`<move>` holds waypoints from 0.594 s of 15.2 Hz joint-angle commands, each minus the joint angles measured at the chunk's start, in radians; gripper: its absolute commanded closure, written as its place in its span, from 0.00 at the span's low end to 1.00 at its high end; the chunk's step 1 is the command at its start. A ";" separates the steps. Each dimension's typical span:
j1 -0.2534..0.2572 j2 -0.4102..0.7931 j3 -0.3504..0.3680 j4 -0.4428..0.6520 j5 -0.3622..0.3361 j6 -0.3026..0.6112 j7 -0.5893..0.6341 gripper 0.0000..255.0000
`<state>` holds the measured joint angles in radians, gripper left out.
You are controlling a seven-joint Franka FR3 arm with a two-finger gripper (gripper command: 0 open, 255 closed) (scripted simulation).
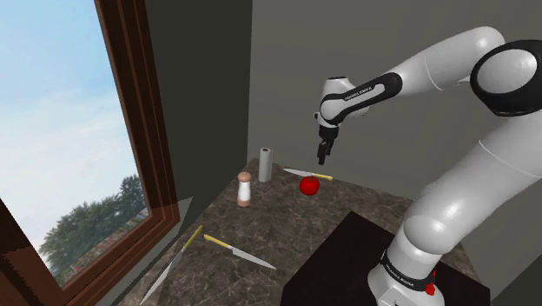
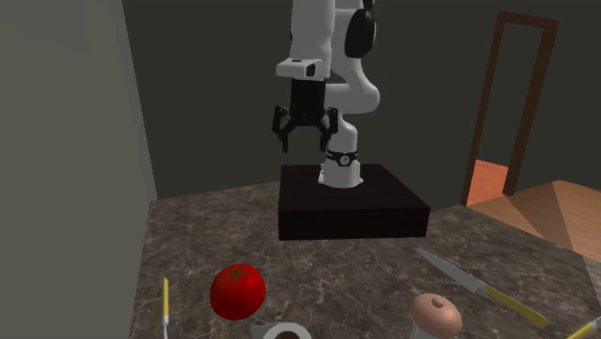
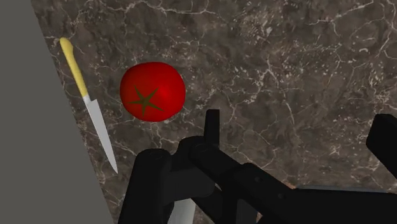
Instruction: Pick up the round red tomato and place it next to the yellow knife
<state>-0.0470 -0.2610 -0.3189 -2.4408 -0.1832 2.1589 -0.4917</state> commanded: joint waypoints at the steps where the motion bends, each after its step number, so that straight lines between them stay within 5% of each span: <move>1: 0.000 0.089 -0.029 0.034 0.013 0.052 -0.066 0.00; 9: -0.032 0.428 -0.074 0.215 0.131 0.184 -0.326 0.00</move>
<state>-0.0710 0.1173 -0.3913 -2.2516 -0.0726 2.3231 -0.7800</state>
